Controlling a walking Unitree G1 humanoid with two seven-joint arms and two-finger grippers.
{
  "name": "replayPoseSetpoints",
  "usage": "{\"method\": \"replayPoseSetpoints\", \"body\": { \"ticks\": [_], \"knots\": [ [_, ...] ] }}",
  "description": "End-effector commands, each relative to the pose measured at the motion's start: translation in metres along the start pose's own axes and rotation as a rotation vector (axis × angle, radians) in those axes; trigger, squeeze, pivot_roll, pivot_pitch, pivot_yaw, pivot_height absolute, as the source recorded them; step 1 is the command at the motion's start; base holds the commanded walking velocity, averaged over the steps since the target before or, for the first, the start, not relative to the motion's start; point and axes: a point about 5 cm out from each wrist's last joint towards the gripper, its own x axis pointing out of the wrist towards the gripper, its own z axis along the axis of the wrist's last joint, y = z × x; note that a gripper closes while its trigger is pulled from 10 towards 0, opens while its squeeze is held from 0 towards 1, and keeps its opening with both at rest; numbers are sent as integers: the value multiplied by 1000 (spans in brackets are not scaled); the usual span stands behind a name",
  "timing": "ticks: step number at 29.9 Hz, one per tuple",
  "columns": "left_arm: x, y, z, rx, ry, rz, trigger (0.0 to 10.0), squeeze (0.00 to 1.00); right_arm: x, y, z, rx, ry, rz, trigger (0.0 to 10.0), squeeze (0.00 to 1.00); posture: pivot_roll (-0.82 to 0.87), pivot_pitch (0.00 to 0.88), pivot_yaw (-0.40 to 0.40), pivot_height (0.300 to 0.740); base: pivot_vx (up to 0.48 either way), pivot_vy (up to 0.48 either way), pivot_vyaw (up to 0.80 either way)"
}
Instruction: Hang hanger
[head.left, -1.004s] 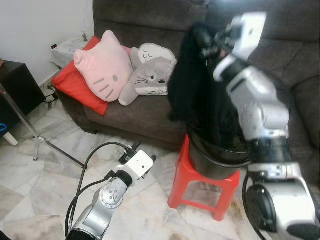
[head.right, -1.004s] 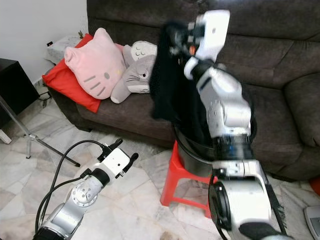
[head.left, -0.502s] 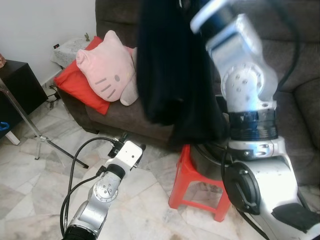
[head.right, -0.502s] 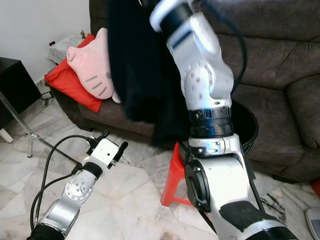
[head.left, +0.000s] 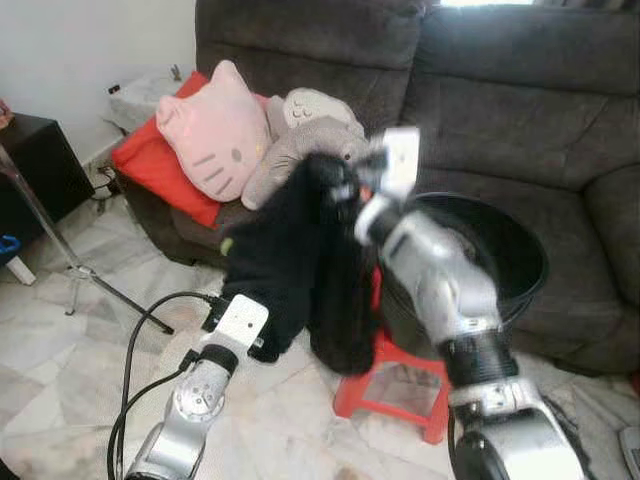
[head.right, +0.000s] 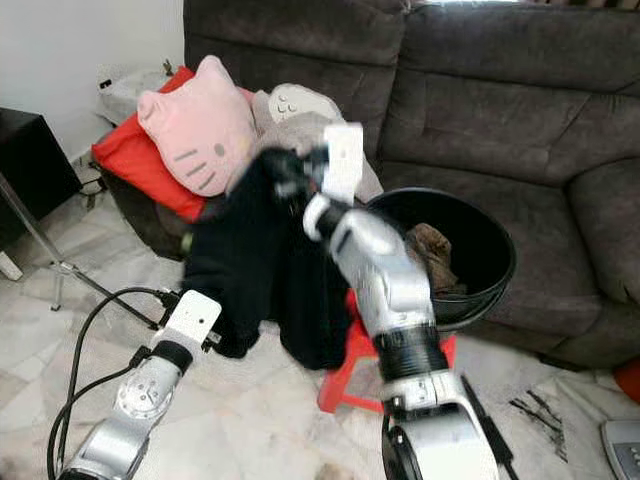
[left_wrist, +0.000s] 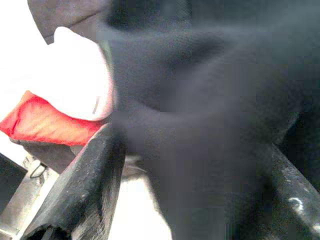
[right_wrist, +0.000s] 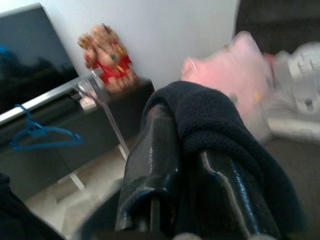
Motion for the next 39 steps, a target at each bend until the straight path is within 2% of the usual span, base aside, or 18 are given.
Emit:
{"method": "replayPoseSetpoints", "body": {
  "ticks": [1, 4, 9, 11, 12, 16, 24, 33, 39],
  "knots": [
    [-1, 4, 2, 3, -5, 23, 10000, 0, -1, 1, -7, 2, 19, -21, 0, 0, -30, 0, -20, 740, 0, 0, 0],
    [-4, 4, 1, 5, 7, 6, 10000, 0, -8, -5, -36, 33, 105, -90, 0, 0, -18, 0, -21, 740, 0, 0, 0],
    [-5, 1, -1, -9, 18, -87, 10000, 0, -15, -13, -55, 73, 167, -141, 0, 0, -25, 0, -16, 740, 0, 0, 0],
    [-6, -5, -3, -19, 46, -187, 10000, 0, -17, -13, -64, 114, 201, -127, 0, 0, -26, 0, -14, 740, 0, 0, 0],
    [-6, -5, -3, -19, 46, -187, 10000, 0, -17, -13, -64, 114, 201, -127, 0, 0, -26, 0, -14, 740, 0, 0, 0],
    [-13, -16, -6, -32, 75, -338, 10000, 0, -19, -14, -73, 136, 232, -145, 0, 0, -23, 0, -13, 740, 0, 0, 0],
    [-17, -35, 0, -46, 82, -492, 10000, 0, -15, -13, -72, 150, 233, -148, 0, 0, -27, 0, -14, 740, 0, 0, 0],
    [-8, -47, 11, -72, 62, -490, 10000, 0, -6, -13, -70, 217, 207, -195, 0, 0, -23, 0, -21, 740, 0, 0, 0],
    [1, -48, 11, -69, 88, -409, 10000, 0, 3, -7, -64, 282, 188, -190, 0, 0, -18, 0, -28, 740, 0, 0, 0]
  ]
}}
